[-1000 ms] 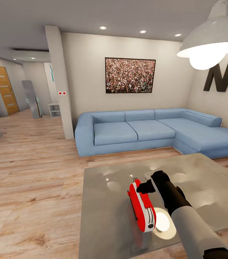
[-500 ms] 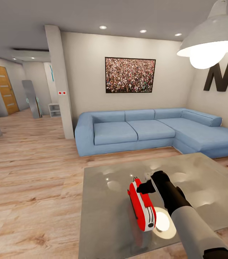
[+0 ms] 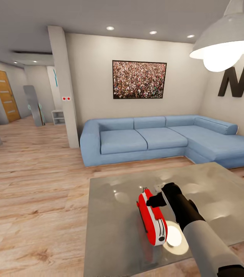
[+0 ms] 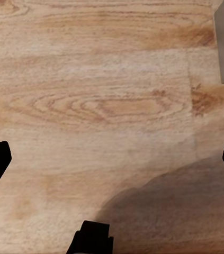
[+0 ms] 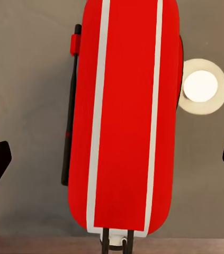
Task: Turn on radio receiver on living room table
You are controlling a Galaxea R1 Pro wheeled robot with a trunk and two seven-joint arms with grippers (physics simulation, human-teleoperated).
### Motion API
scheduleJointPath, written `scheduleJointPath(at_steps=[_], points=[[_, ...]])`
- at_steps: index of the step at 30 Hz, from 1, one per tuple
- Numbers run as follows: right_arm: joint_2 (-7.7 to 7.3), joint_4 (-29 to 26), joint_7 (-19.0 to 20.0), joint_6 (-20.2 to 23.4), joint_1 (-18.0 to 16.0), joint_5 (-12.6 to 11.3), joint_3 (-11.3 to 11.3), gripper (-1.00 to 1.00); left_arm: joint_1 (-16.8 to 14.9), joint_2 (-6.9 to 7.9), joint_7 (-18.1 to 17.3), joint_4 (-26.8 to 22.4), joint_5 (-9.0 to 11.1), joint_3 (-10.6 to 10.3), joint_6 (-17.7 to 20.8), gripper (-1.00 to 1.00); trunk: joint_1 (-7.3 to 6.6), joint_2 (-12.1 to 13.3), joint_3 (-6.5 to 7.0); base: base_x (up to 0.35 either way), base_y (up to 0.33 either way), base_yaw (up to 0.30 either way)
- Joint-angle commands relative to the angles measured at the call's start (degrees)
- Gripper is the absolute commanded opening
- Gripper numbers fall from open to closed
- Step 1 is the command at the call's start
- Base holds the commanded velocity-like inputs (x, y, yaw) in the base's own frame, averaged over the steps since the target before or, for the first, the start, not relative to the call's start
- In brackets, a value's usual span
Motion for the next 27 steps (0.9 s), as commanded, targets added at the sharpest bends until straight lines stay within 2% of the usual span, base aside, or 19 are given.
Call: scheduleJointPath(at_steps=[1,5,13,22,27], points=[[0.00,0.00,-0.17,-0.02,0.00,0.00,0.00,1.00,0.00,-0.01,0.01,0.01,-0.01,0.00,0.00,1.00,0.23,-0.42,-0.18,0.000,0.000,0.000],[0.00,0.00,-1.46,-0.07,0.00,0.00,0.00,1.00,0.00,-0.01,0.01,0.00,-0.01,0.00,0.00,1.00,1.11,-2.02,-0.90,0.000,0.000,0.000],[0.00,0.37,-3.87,-0.09,0.00,0.00,0.03,1.00,0.00,-0.01,0.01,-0.02,0.00,0.00,0.00,1.00,1.11,-2.02,-0.90,0.000,0.000,0.000],[0.00,0.61,-3.57,-0.50,0.00,-0.15,0.09,1.00,0.00,-0.01,0.01,-0.03,-0.01,0.00,0.00,1.00,1.11,-2.02,-0.90,0.000,0.000,0.000],[0.00,0.61,-3.12,-0.54,0.00,-0.24,0.12,1.00,0.00,-0.09,0.02,-0.01,-0.01,0.00,0.00,1.00,2.20,-4.03,-1.80,0.000,0.000,0.000]])
